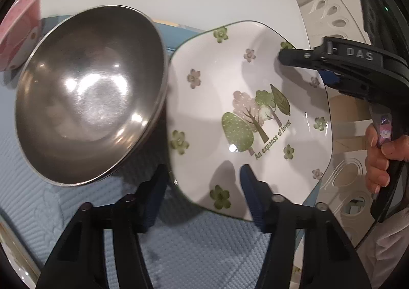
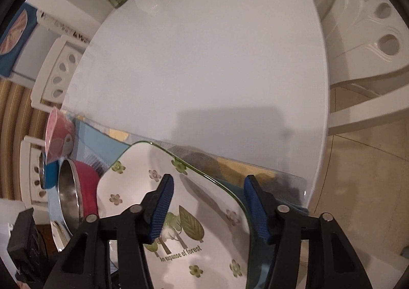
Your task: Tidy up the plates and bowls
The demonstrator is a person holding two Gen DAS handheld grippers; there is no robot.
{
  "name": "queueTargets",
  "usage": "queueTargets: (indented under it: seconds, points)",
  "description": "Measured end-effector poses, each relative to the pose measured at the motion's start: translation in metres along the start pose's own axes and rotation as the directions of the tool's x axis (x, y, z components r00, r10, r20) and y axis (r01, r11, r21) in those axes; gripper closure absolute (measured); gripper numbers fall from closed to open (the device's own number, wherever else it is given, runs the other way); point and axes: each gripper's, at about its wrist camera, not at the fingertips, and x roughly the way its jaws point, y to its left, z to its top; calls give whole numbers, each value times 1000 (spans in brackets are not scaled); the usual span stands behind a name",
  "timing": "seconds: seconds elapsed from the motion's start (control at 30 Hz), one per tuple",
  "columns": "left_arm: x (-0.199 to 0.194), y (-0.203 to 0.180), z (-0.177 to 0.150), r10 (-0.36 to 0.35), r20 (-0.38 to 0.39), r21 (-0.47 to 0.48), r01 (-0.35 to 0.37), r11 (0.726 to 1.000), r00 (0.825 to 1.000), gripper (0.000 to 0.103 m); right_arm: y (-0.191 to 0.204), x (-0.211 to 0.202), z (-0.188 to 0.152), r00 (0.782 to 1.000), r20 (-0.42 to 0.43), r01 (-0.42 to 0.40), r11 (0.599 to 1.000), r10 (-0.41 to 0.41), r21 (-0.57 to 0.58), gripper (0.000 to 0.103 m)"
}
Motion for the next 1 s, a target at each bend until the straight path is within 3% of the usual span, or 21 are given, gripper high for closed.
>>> queueTargets:
  seconds: [0.2,0.47,1.0]
  points:
    - [6,-1,4,-2,16,4,2,1000,1000,64,3,9,-3,999,-12,43,996,-45,-74,54]
    - [6,-2,8,-8,2,88,8,996,1000,65,7,8,-15,996,-34,76,985,-82,-157,57]
    - [3,5,-15,2,-45,116,3,993,999,65,7,-2,-61,998,-59,31,998,-34,-51,57]
